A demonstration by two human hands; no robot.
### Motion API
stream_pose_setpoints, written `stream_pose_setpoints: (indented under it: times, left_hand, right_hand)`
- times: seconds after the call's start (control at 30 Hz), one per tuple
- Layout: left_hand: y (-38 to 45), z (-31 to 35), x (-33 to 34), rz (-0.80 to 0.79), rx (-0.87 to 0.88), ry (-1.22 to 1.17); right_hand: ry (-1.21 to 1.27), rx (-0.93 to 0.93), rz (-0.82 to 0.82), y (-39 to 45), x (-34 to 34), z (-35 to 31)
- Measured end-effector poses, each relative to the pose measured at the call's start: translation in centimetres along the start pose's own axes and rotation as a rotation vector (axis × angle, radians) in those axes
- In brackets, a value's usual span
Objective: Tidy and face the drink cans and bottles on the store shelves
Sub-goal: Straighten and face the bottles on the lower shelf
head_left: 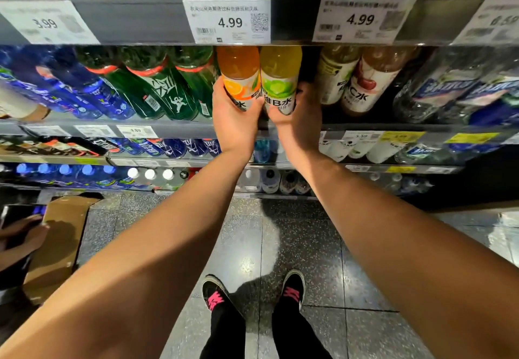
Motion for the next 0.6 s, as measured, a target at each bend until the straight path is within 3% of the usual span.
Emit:
stream_pose_setpoints:
  times: [0.17, 0.27, 0.37, 0.43, 0.5, 0.6]
  left_hand:
    - [0.2, -0.3, 0.0, -0.032, 0.015, 0.015]
    - [-0.1, -0.5, -0.2, -0.010, -0.017, 0.011]
    - [-1.6, -0.1, -0.5, 0.118, 0.009, -0.026]
    - [-3.8, 0.7, -0.4, 0.203, 0.080, -0.076]
    - [-6.1, 1.3, 1.1, 0.152, 0.165, -0.097]
    - [-8.0, 1.9, 4.8, -0.095, 0.235, -0.071]
  right_hand:
    - [0.012, -0.008, 0.014, -1.6, -1.5, 0.2]
    - [-0.079, -0.046, 0.173, -2.0, -4.4, 0.8]
    - [-0.097, 0.000, 0.366, -1.6, -8.1, 2.2]
    - [-0.021, 0.031, 0.396, -0.8, -9.6, 3.5]
    - [0.084, 0.078, 0.338, 0.6, -10.0, 4.6]
    - [0.148, 0.090, 0.246, 2.5, -10.0, 5.6]
Point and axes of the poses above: each hand's wrist, its own y-axis towards the middle knuckle, its own x-axis out of the palm, z = x × y, the point moved 4 cm from there along y, towards the middle knuckle, and after that the axes turned 9 degrees about -x, right-handed, at the moved point
